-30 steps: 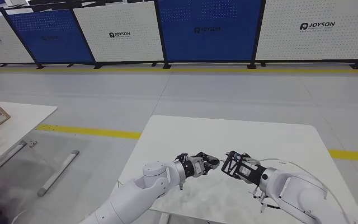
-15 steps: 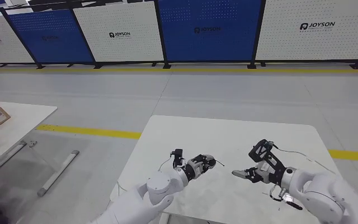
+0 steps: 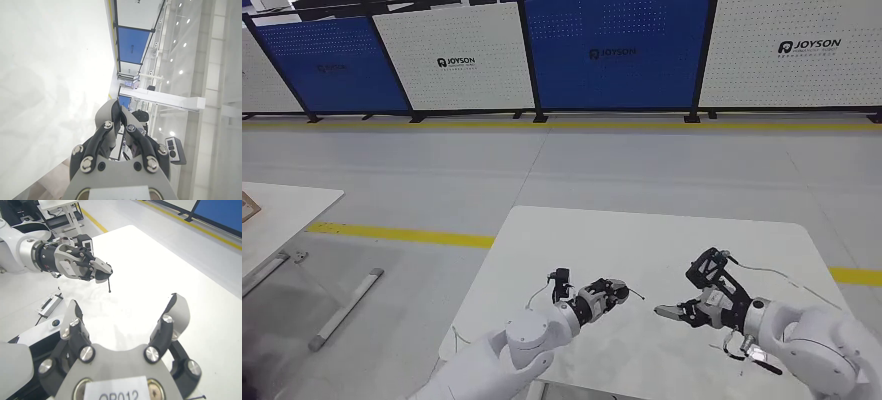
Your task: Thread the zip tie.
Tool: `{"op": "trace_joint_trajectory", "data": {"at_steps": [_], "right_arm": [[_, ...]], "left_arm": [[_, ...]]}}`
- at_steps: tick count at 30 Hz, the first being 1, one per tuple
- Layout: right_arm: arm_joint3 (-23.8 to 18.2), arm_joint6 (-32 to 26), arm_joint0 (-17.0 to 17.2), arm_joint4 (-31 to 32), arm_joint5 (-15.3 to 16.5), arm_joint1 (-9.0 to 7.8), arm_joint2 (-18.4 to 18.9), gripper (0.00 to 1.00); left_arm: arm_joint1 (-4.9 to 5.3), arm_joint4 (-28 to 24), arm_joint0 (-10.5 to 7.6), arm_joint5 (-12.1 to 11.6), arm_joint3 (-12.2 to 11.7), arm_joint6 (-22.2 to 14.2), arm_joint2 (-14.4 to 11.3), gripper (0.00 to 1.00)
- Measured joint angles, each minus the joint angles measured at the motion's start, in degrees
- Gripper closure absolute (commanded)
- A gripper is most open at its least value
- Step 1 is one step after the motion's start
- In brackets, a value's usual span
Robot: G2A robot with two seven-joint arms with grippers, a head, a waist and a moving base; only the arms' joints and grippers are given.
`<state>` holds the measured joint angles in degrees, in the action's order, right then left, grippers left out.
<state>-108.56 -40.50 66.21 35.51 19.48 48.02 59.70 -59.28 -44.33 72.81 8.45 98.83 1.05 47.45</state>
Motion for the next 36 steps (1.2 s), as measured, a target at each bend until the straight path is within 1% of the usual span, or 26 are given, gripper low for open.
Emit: {"op": "trace_joint_trajectory", "data": {"at_steps": [2,3,4,6,7,9,12,13,15,16,17,29,32,36], "right_arm": [[0.3,0.7,0.4,-1.0,0.0,0.06,0.1,0.00],[0.5,1.0,0.7,-2.6,0.0,0.08,0.3,0.00],[0.8,0.8,0.9,-5.8,0.0,0.06,0.6,0.00],[1.7,-0.7,0.7,-11.1,0.0,-0.10,1.2,0.00],[2.3,-2.1,0.5,-14.6,0.0,-0.21,1.5,0.00],[3.4,-4.5,0.1,-20.1,0.0,-0.31,1.7,0.00],[6.5,-8.2,-0.9,-29.9,0.0,-0.13,1.3,0.00],[8.3,-9.9,-1.6,-33.5,0.0,0.06,0.8,0.00],[11.3,-13.2,-3.0,-38.5,0.0,0.52,-0.4,0.00],[12.7,-14.7,-4.0,-41.1,0.0,0.80,-1.0,0.00],[13.0,-15.1,-4.3,-42.2,0.0,0.88,-1.2,0.00],[12.9,-14.9,-4.2,-41.8,0.0,0.86,-1.1,0.00],[13.0,-14.9,-3.8,-41.3,-0.3,0.94,-1.5,0.00],[15.5,-16.5,-4.0,-45.1,0.0,1.45,-2.3,0.00]], "left_arm": [[-0.11,2.1,0.35,-1.9,-0.1,1.2,0.0,1.00],[-0.20,3.6,0.58,-3.0,-0.2,2.1,-0.1,1.00],[-0.34,5.7,0.86,-4.3,-0.3,3.3,-0.5,1.00],[-0.57,9.0,1.13,-6.0,-0.5,5.0,-1.1,1.00],[-0.74,11.2,1.26,-7.1,-0.7,6.1,-1.5,1.00],[-1.04,14.3,1.38,-8.5,-1.2,7.9,-2.1,1.00],[-1.55,20.0,1.46,-11.4,-2.1,10.4,-3.3,1.00],[-1.76,21.8,1.60,-12.4,-2.6,11.0,-3.8,1.00],[-2.04,23.3,1.80,-13.3,-3.2,11.4,-4.2,1.00],[-2.13,23.4,1.85,-13.5,-3.3,11.4,-4.3,1.00],[-2.14,23.4,1.86,-13.5,-3.3,11.4,-4.3,1.00],[-2.13,23.3,1.85,-13.5,-3.3,11.4,-4.3,1.00],[-2.33,22.7,2.10,-13.4,-3.1,11.2,-3.8,1.00],[-2.54,20.5,2.69,-13.0,-2.2,9.3,-2.8,1.00]]}}
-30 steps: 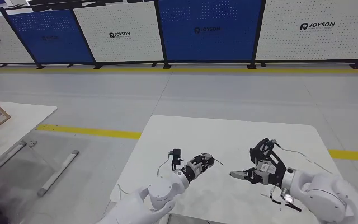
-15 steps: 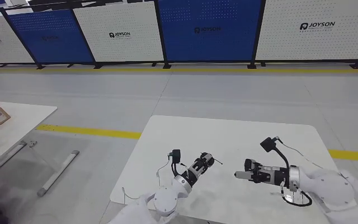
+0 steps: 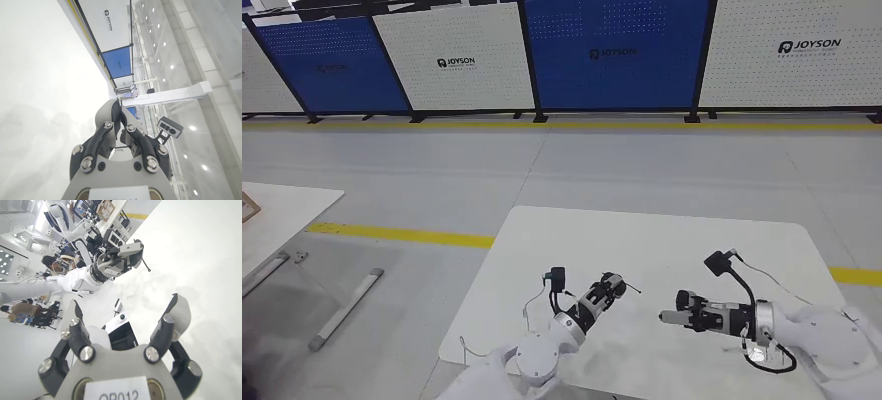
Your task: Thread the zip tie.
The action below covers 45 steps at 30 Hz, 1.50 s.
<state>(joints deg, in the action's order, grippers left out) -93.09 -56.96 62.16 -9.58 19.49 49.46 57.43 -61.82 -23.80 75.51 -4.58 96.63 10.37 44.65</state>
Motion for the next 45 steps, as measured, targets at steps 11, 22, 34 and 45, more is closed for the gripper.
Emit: {"op": "trace_joint_trajectory", "data": {"at_steps": [11,22,34,45], "right_arm": [[8.3,2.5,-4.3,-3.2,0.0,3.61,-5.5,0.00],[8.1,2.7,-4.1,-2.9,0.0,3.56,-5.4,0.00],[13.1,-9.9,-3.7,-13.9,0.0,5.28,-2.6,0.00],[11.9,-6.7,-3.2,-12.1,-0.4,5.30,-2.7,0.00]], "left_arm": [[-0.26,0.6,1.52,0.8,3.3,-4.8,1.0,1.00],[-0.30,0.5,1.55,0.7,3.2,-4.7,1.0,1.00],[-1.39,-5.9,1.18,2.6,2.2,-7.1,2.8,1.00],[-1.44,-5.8,1.23,2.7,2.2,-7.2,2.8,1.00]]}}
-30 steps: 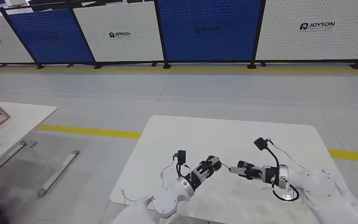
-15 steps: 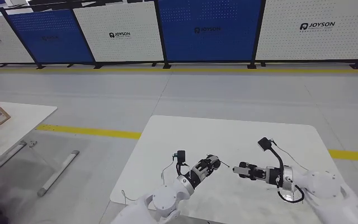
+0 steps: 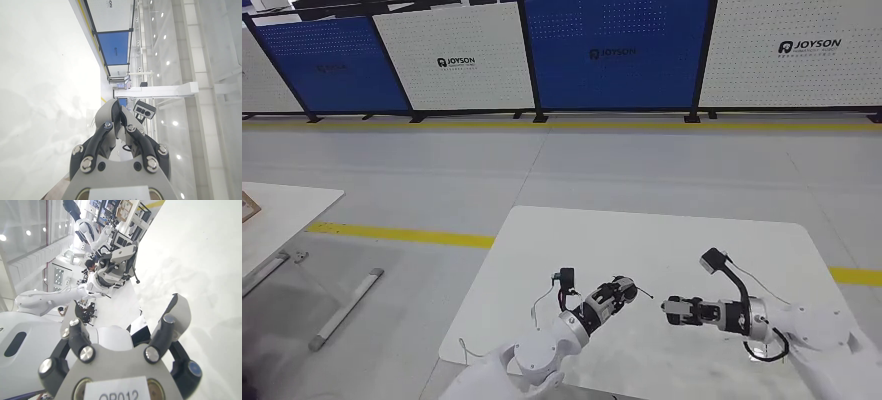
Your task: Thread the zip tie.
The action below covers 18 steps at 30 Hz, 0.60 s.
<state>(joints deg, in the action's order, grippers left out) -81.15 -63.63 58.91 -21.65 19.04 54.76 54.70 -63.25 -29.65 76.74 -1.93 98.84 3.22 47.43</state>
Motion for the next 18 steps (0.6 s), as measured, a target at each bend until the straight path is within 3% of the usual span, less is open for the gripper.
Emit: {"op": "trace_joint_trajectory", "data": {"at_steps": [8,18], "right_arm": [[3.3,1.3,-2.8,-1.1,-0.9,1.24,-1.6,0.00],[2.0,3.1,-1.6,-0.6,-2.4,1.26,-1.4,0.00]], "left_arm": [[-0.74,-0.4,-0.07,0.8,0.0,-0.2,-0.1,1.00],[-1.02,-0.6,0.15,0.3,-0.2,-0.1,0.1,1.00]]}}
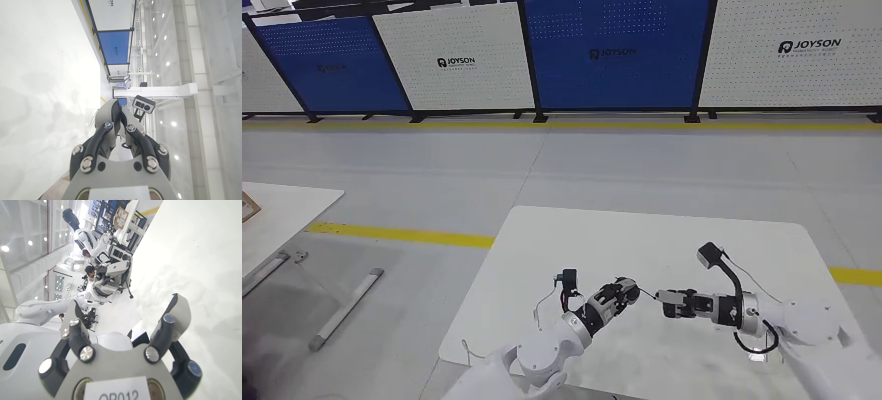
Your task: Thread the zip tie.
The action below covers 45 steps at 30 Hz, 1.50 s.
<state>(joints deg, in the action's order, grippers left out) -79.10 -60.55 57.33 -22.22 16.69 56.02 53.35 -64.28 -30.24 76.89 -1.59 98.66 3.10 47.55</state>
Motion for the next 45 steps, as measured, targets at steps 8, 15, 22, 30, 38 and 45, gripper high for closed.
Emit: {"op": "trace_joint_trajectory", "data": {"at_steps": [8,15,22,30,38,45], "right_arm": [[0.5,-1.6,0.3,-1.5,0.8,0.15,1.0,0.90],[1.9,-3.0,-0.4,-2.0,0.4,0.62,0.7,1.00],[3.0,-3.9,-0.9,-2.5,1.0,1.04,0.7,1.00],[3.4,-4.5,-0.8,-2.5,1.2,1.27,1.0,1.00],[3.7,-4.8,-0.3,-2.6,1.3,1.17,2.3,1.00],[3.7,-4.8,-0.3,-2.6,1.3,1.18,2.3,1.00]], "left_arm": [[-0.60,-0.8,0.24,-0.4,0.2,-0.9,0.5,1.00],[-0.97,-1.4,0.78,-0.2,0.7,-1.5,1.1,1.00],[-1.34,-0.3,1.16,0.1,0.7,-1.6,1.3,1.00],[-1.70,1.6,1.48,0.5,0.4,-1.7,1.4,0.00],[-1.84,3.4,1.63,1.1,0.3,-0.9,1.1,0.00],[-1.84,3.4,1.64,1.1,0.3,-1.0,1.1,0.00]]}}
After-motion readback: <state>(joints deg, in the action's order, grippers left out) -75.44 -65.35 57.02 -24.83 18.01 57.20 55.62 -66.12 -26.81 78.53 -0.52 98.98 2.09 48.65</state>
